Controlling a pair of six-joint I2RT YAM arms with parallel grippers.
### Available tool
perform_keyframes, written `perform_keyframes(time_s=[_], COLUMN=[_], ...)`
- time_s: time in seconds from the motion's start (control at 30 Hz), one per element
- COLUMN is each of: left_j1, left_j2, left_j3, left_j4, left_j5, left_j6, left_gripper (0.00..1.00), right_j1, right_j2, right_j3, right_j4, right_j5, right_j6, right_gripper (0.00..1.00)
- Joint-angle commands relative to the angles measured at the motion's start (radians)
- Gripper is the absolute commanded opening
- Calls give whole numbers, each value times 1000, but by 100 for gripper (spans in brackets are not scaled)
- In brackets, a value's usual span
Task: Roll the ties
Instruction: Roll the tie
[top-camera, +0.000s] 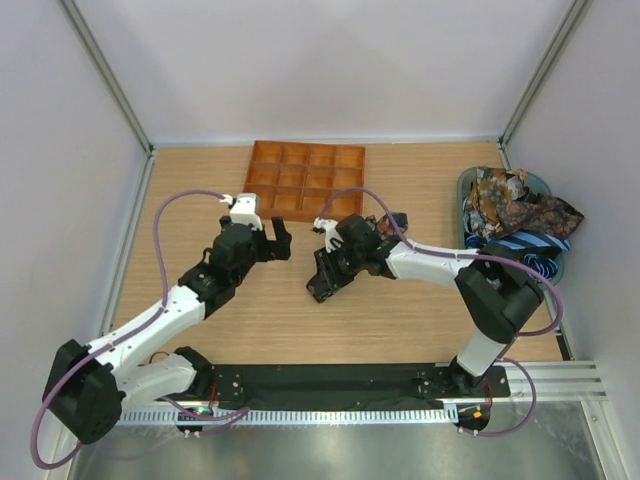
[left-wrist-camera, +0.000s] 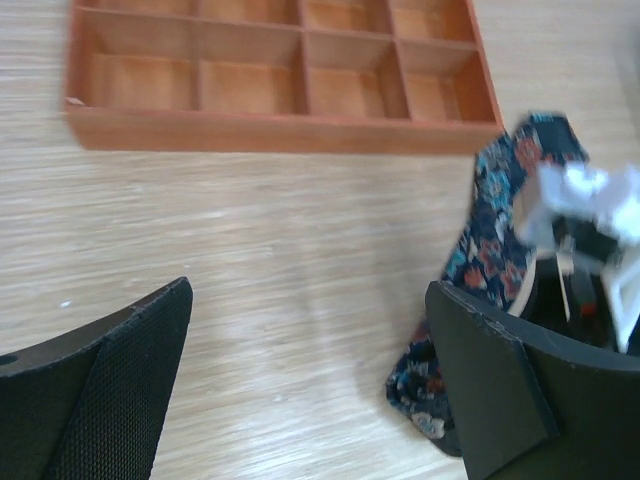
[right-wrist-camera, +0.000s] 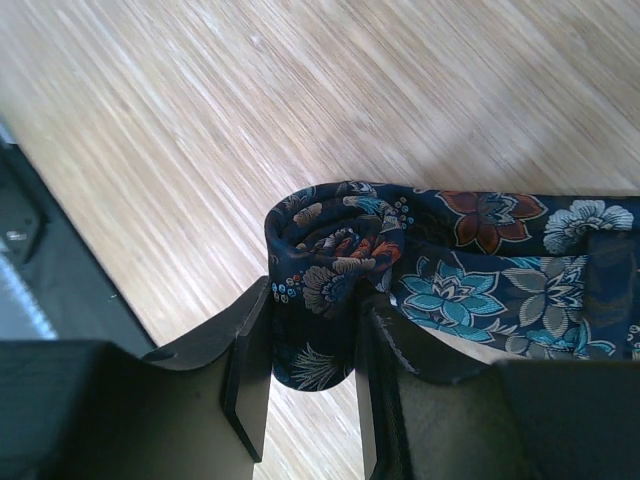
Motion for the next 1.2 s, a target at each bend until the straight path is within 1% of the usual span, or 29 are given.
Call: perform_keyframes(time_s=[0.0,0.1,0.13,0.23,0.37,0.43,0.63,0.7,0.83,0.97,1.17], left_j1=[-4,-4,-6,-35,-128,-145,-161,-162,-173,-187,-207], left_j2=[53,111,129,186,248,277,341,370,465,514,573], left_j3=[-39,-44,-38,-12,20,28,43,66,126,172,217], left_j4=[174,193,190,169,98,72,55,32,-9,-35,-75], left_j5=[211,304,369,424,422,409,465,490,468,418,454], left_j6=[96,155,170,237,339,374,420,457,488,518,549], left_gripper=[100,100,100,98,100,100,100,100,100,100,100], right_j1=[-50,-96,-110,-154,-190,-197,-227,-231,-239,-242,-244], right_j2=[13,29,37,75,126,140,186,194,201,203,210], right_j3=[-39,-66,-71,-82,-86,-85,-89,-96,-96,-97,-91], right_j4=[79,131,139,181,214,227,261,268,264,258,254], right_j5=[-178,-249,-267,-326,-361,-370,-389,-390,-384,-377,-377], right_j6=[47,68,73,88,113,122,137,140,139,136,136], right_gripper=[28,28,28,28,28,28,28,28,28,28,28])
